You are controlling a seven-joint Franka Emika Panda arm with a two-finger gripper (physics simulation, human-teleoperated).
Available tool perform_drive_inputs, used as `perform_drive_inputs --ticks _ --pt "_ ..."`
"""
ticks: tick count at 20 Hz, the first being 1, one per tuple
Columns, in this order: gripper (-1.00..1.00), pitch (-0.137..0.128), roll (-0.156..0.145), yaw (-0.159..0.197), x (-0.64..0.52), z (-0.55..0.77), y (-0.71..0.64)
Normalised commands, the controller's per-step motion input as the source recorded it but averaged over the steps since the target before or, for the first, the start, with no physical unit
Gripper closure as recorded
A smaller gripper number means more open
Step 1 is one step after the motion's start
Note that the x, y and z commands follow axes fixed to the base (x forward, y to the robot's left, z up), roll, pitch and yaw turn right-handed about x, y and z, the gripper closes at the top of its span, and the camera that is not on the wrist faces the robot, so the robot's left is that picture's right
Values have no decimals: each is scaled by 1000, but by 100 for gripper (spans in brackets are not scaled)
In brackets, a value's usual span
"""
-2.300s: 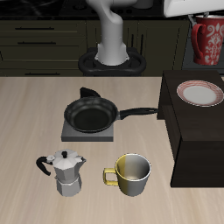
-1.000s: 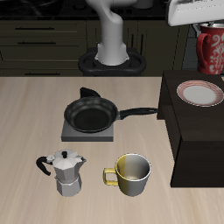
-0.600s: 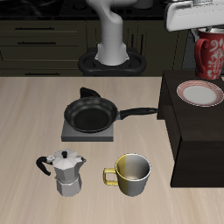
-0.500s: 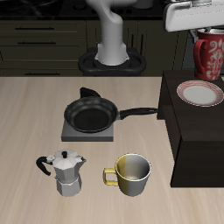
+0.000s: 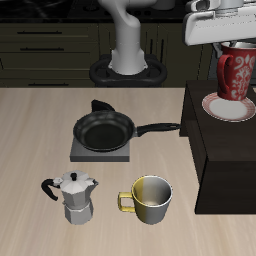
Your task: Place the red mug on the plate
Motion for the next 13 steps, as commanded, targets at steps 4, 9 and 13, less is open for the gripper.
perform_drive_inputs --ticks 4,9,13 --pt "100 45 -7 26 236 -302 -24" --pt "100 41 0 12 82 -221 -7" --pt "-100 10 -11 2 4 -90 -20"
